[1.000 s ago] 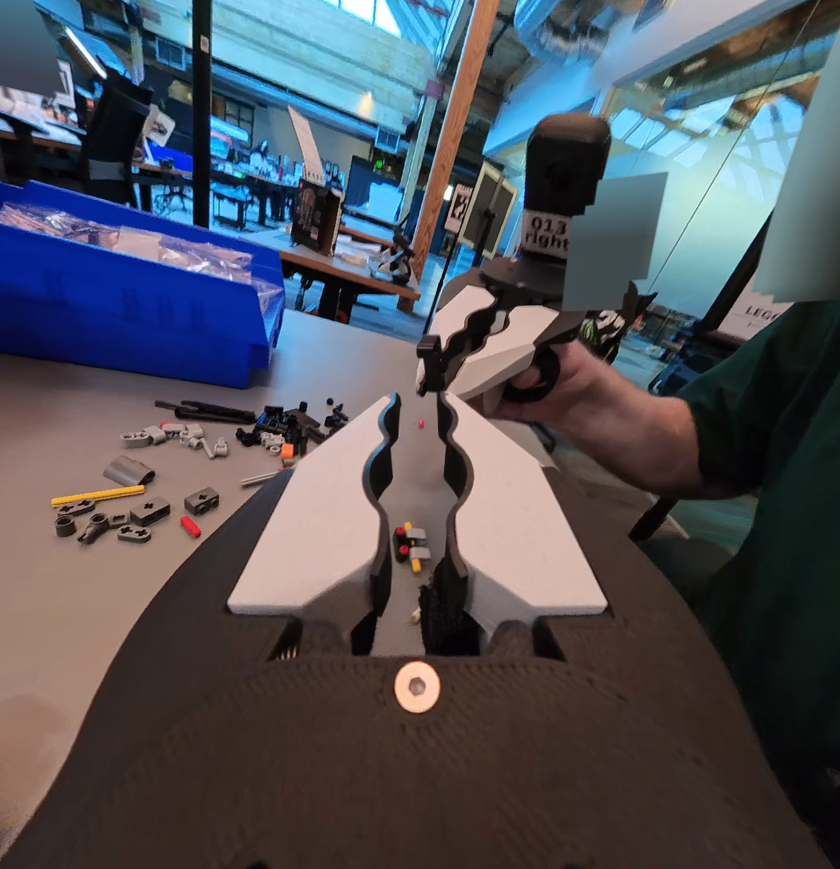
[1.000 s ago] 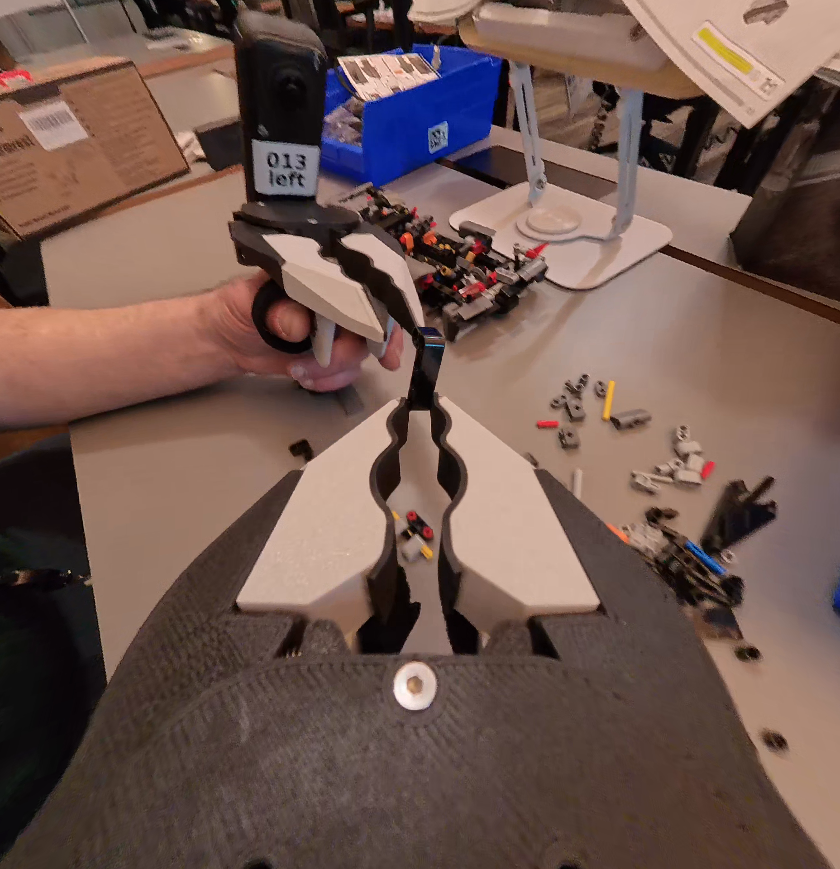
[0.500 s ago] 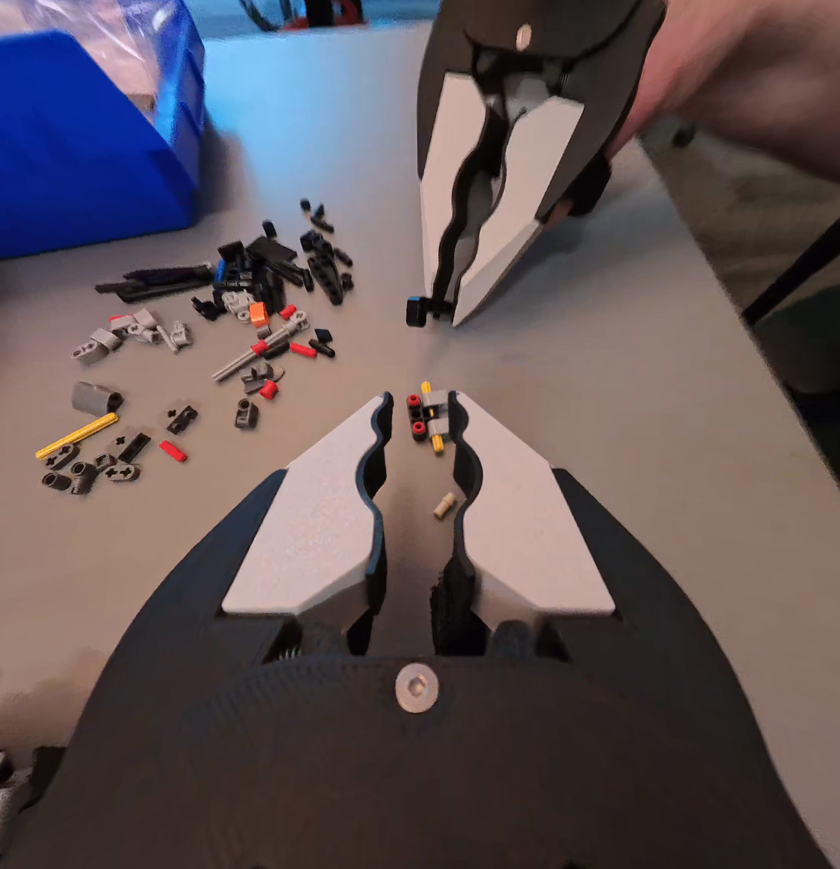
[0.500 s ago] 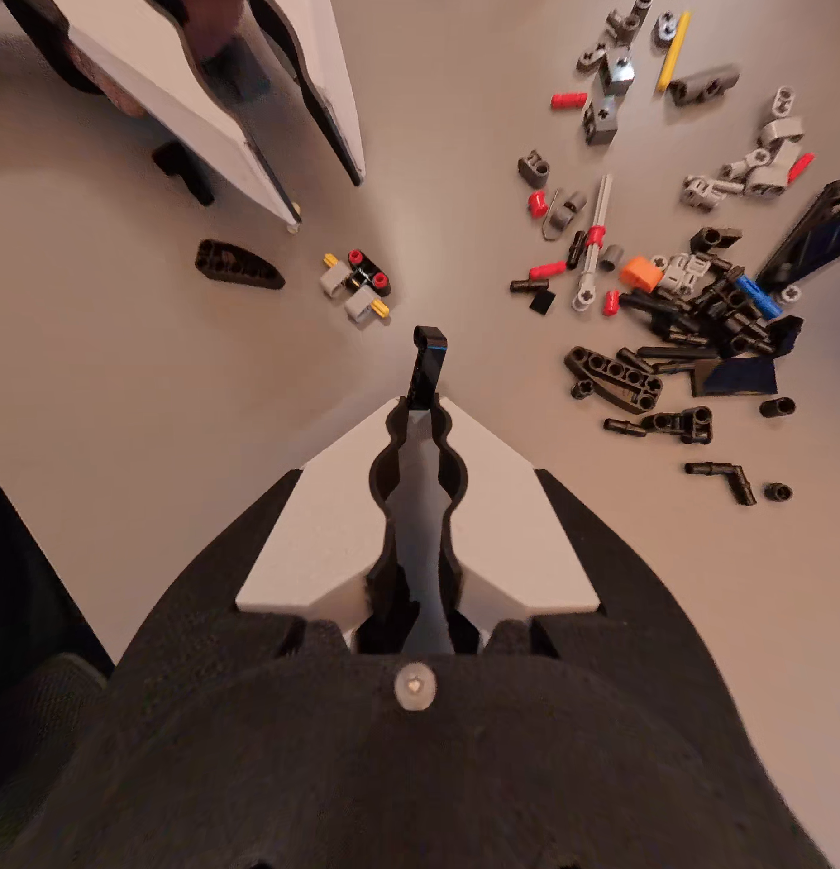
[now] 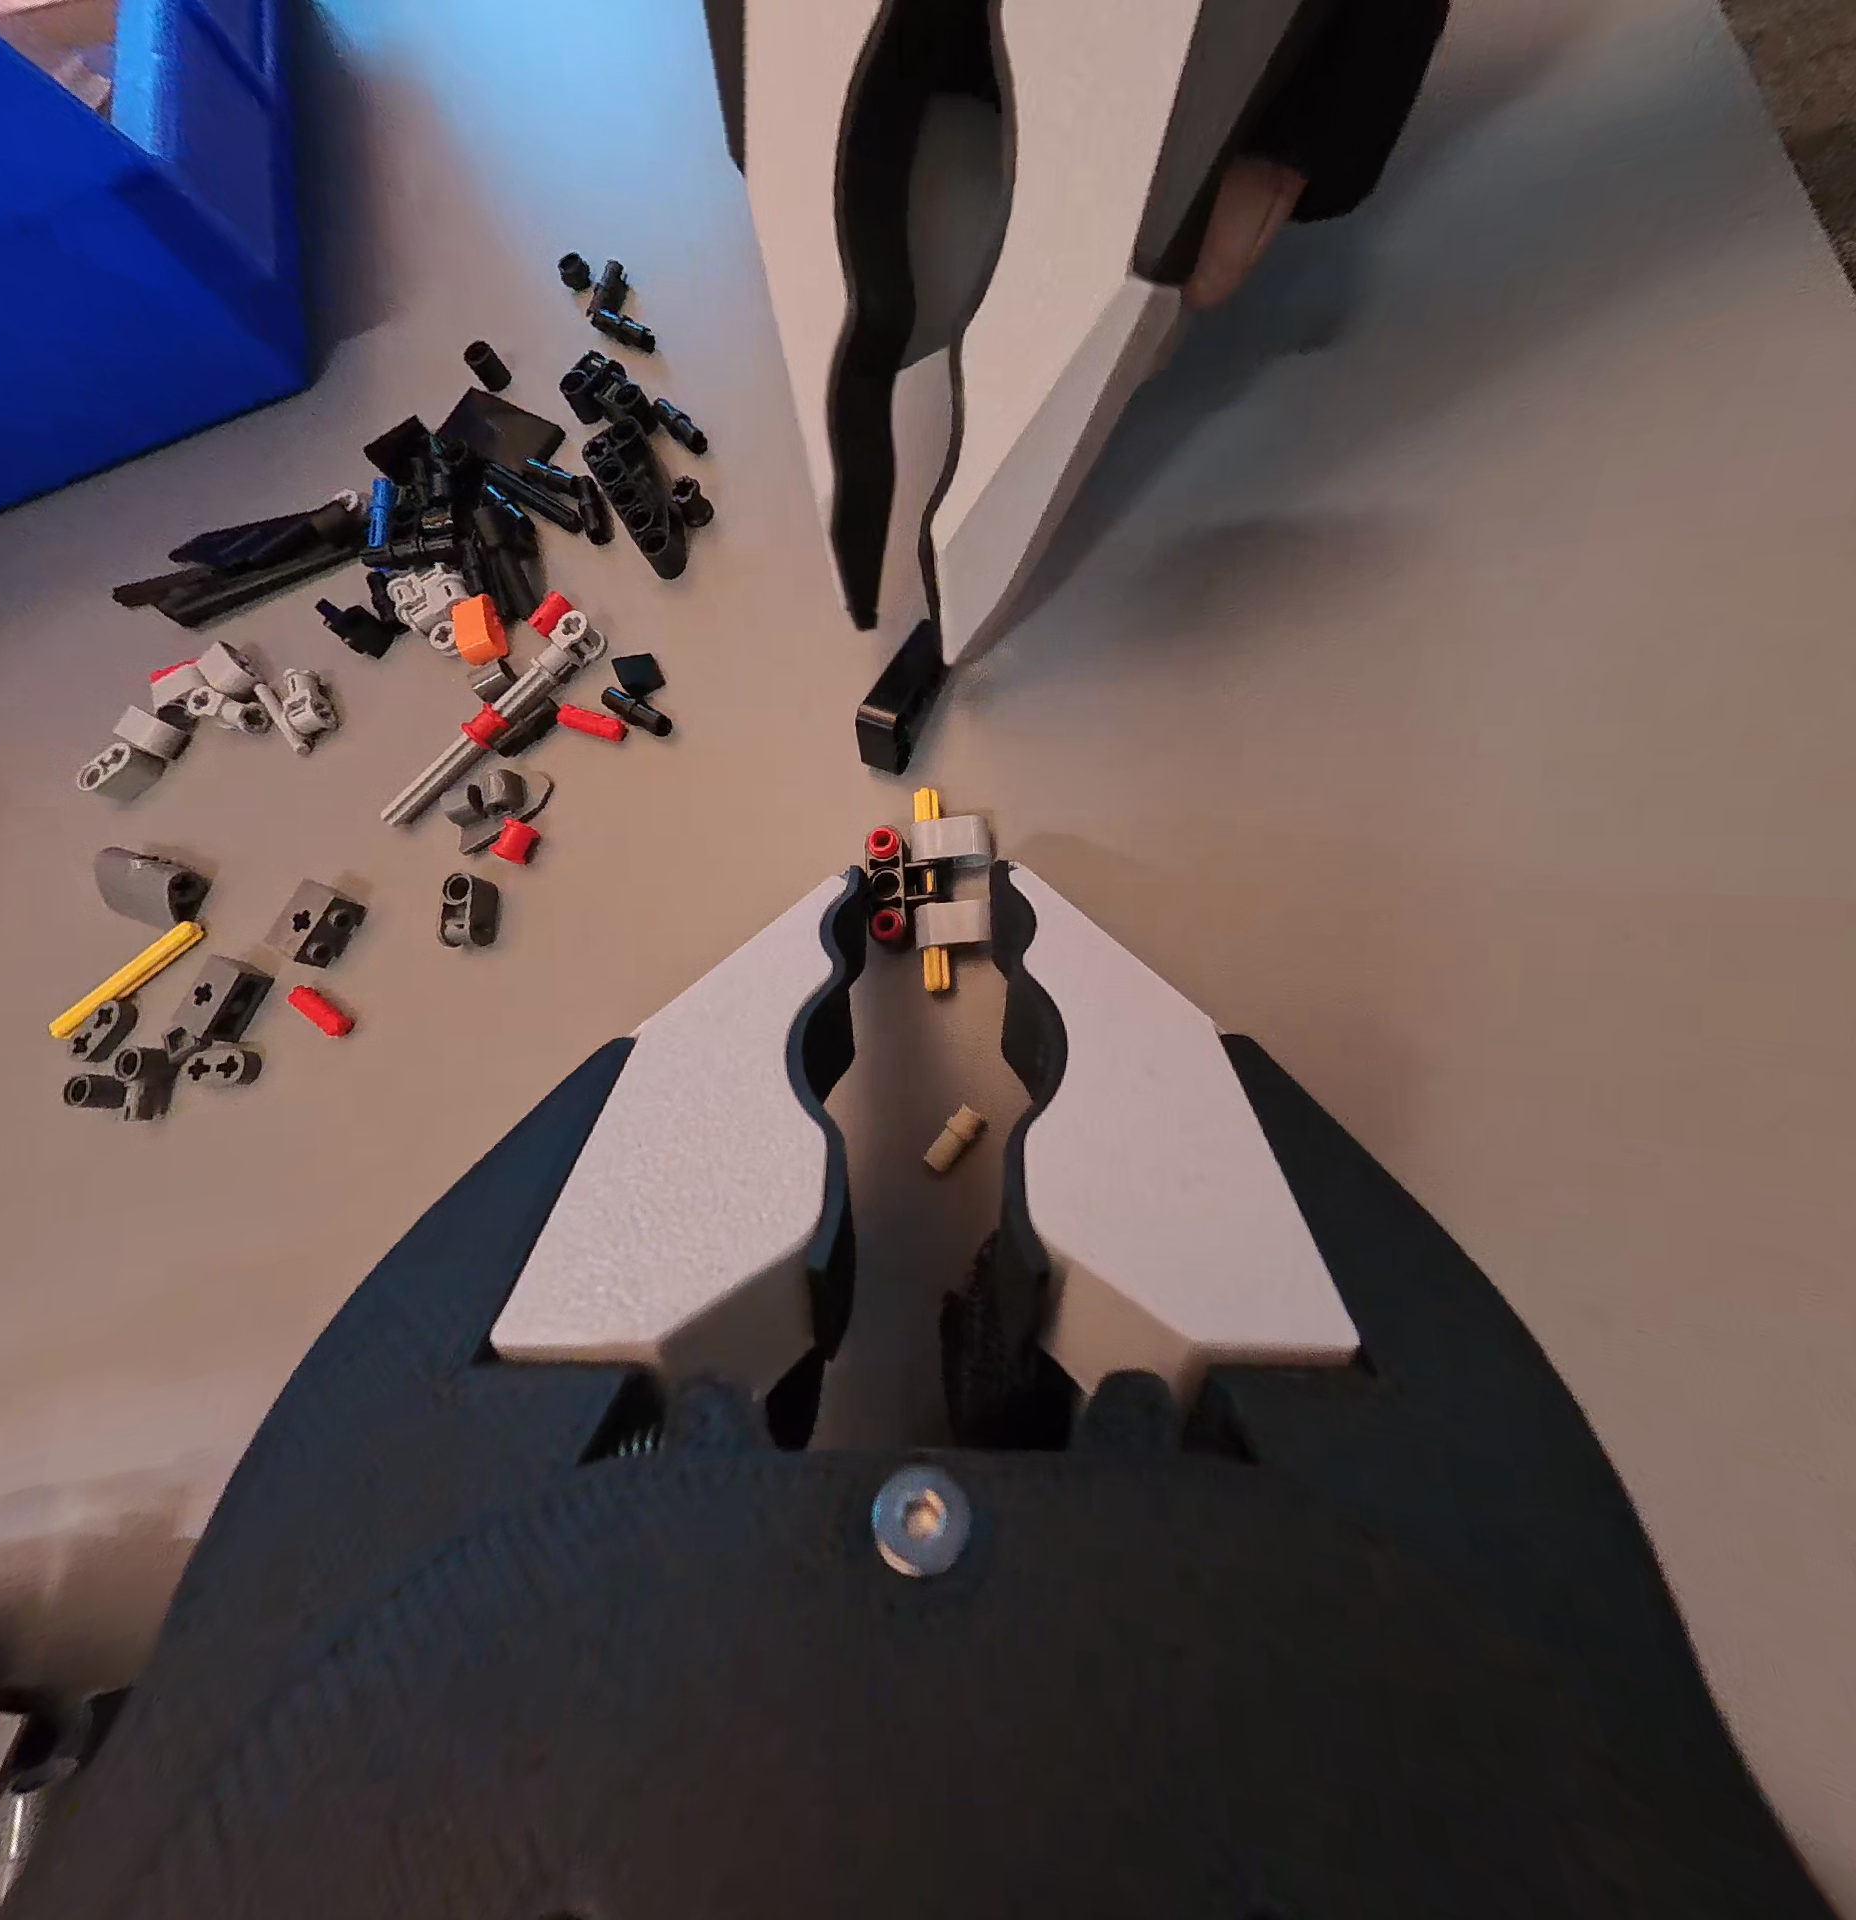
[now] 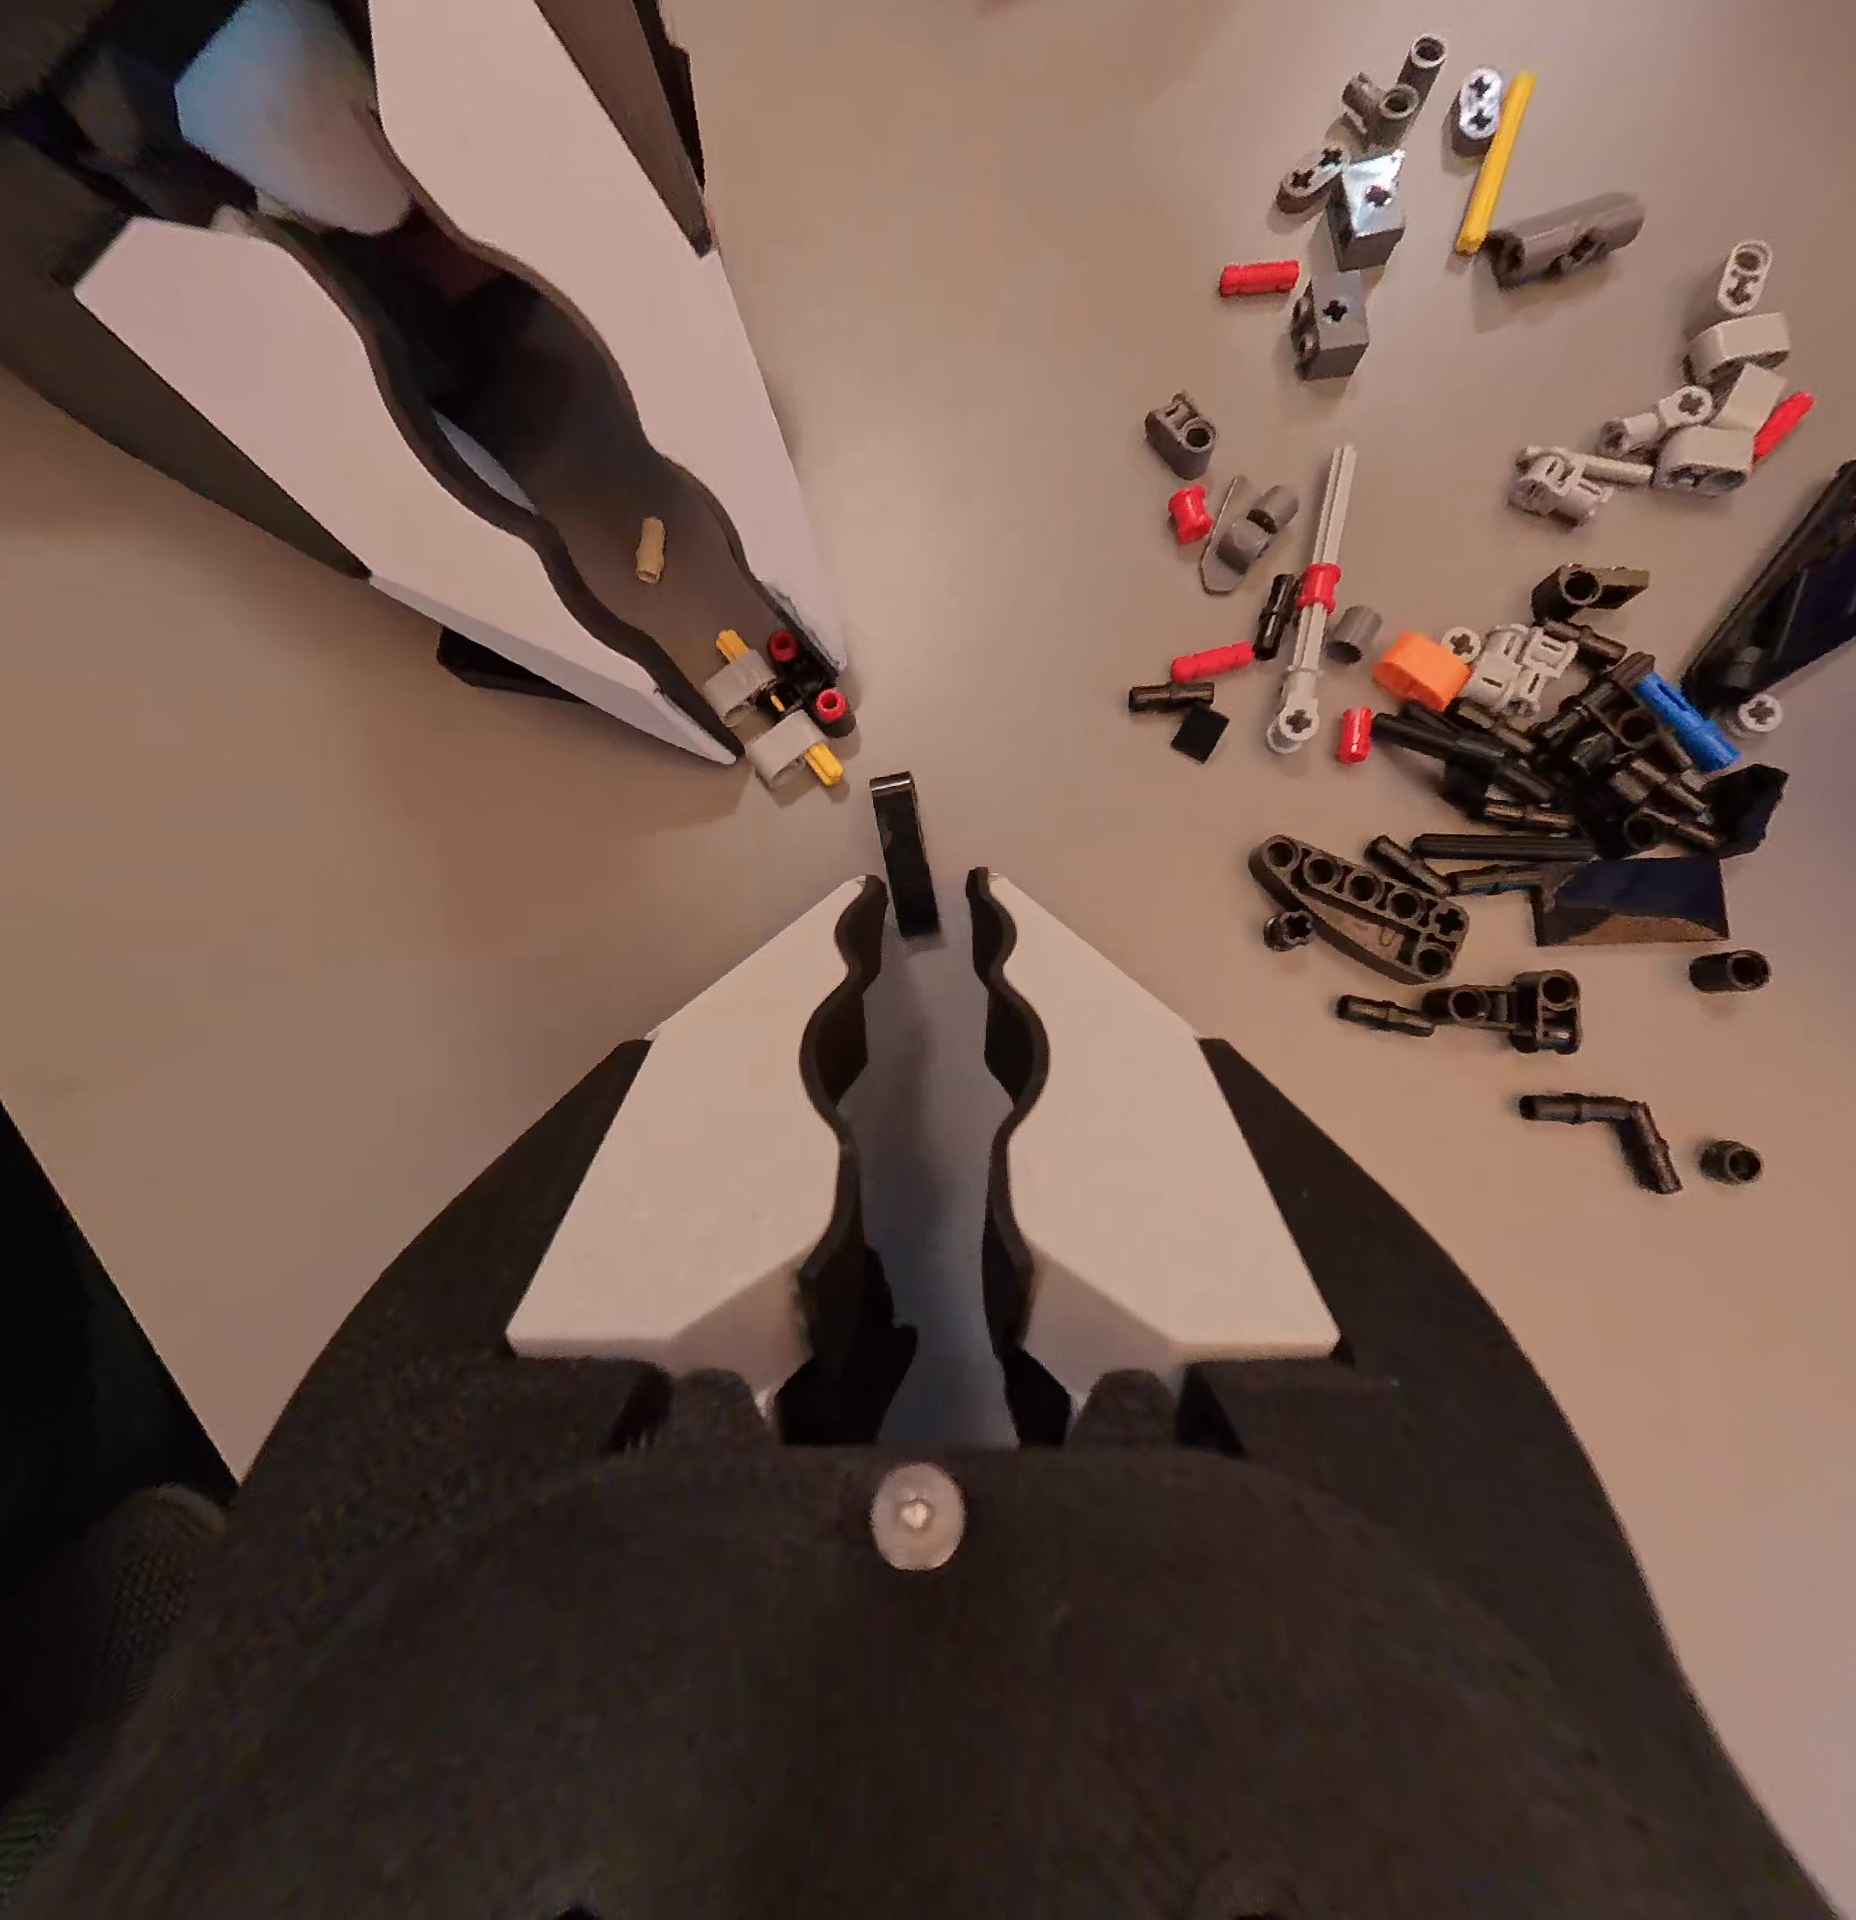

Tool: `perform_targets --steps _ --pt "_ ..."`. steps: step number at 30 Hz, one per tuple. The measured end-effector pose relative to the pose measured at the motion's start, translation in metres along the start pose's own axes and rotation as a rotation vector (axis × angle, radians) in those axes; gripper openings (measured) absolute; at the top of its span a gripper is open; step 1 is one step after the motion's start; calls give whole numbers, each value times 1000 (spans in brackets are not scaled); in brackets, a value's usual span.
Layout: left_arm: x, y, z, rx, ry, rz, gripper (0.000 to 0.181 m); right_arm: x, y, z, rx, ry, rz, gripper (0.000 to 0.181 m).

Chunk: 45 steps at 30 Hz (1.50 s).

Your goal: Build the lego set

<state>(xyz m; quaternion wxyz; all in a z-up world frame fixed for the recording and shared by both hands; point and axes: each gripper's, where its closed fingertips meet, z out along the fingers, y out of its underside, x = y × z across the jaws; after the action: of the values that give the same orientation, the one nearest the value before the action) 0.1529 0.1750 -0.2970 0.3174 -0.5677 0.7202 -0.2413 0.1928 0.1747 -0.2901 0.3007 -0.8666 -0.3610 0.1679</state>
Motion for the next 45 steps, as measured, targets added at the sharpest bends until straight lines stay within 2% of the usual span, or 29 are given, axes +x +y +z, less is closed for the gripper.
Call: perform_targets --steps 3,4,13,21,25,32,36,45 --pt "-3 1 -1 -2 -16 6 20 6 -6 -5 32 14 8 18" --pt "-7 0 -3 11 -32 -2 13 8 -8 -6 40 19 6 17" --pt "-20 6 -9 16 -61 -32 13 28 -21 -17 106 72 -34 18" --pt "-25 13 -16 25 -36 -44 13 31 -26 -15 141 59 -57 17" --pt "-24 17 -14 -1 -45 -20 15 25 -21 -12 126 23 -61 20" --pt "-26 17 -15 5 -57 -25 25 -1 0 4 -2 -42 -114 25" --pt "-26 15 -16 7 -60 -18 28 -5 -2 11 18 -28 -108 6" --pt "-19 16 -13 -10 -35 0 25 -12 -8 16 28 -73 -1 6"
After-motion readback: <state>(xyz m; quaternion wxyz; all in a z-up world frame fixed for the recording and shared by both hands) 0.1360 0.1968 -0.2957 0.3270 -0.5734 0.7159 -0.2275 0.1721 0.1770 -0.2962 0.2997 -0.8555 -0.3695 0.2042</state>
